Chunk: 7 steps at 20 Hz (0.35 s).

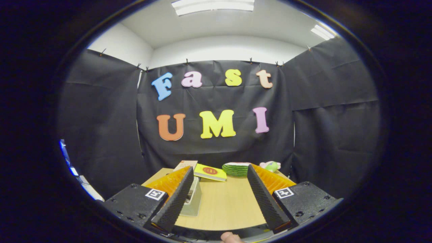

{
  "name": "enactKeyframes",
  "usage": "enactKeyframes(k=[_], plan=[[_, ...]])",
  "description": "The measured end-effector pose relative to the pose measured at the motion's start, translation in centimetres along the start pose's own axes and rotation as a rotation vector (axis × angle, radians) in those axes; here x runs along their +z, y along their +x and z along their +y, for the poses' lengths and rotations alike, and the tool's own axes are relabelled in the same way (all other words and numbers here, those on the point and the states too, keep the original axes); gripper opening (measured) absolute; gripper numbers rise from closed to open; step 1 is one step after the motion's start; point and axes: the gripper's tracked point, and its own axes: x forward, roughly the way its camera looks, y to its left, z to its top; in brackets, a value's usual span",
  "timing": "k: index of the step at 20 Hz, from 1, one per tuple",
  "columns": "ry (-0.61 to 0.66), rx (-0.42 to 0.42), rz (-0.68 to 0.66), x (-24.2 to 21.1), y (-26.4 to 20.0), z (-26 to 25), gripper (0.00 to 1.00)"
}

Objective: Open the storage box then place both shoes into the box .Put the left shoe in first, then the right shoe, with the right side of both shoes facing outward in a uniform manner.

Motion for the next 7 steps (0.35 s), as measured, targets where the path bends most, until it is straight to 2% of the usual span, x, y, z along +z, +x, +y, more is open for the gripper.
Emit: enactKeyframes(k=[7], plan=[[-0.018, 0.003, 0.013, -0.58, -0.23, 0.51, 1.0]])
